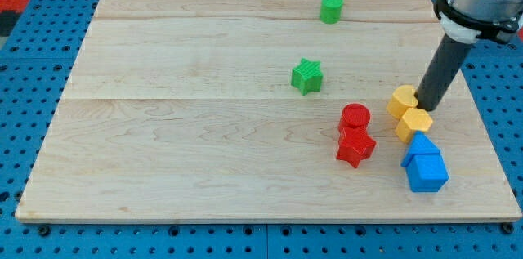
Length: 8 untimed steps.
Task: Push the green star horizontally to red circle
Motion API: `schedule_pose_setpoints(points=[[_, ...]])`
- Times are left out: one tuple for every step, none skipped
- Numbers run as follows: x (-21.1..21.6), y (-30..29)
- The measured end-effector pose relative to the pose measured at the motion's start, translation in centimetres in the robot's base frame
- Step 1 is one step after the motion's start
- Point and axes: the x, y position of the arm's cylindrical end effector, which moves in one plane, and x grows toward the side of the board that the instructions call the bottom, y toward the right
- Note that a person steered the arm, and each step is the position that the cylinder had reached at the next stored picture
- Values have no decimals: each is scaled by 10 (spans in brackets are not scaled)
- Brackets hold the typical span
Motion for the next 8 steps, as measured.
schedule_pose_setpoints(points=[[-44,-7],[-43,-71],[-68,-148],[-48,-204],[-42,-223],[-47,-223],[-50,-223],[-45,-240]])
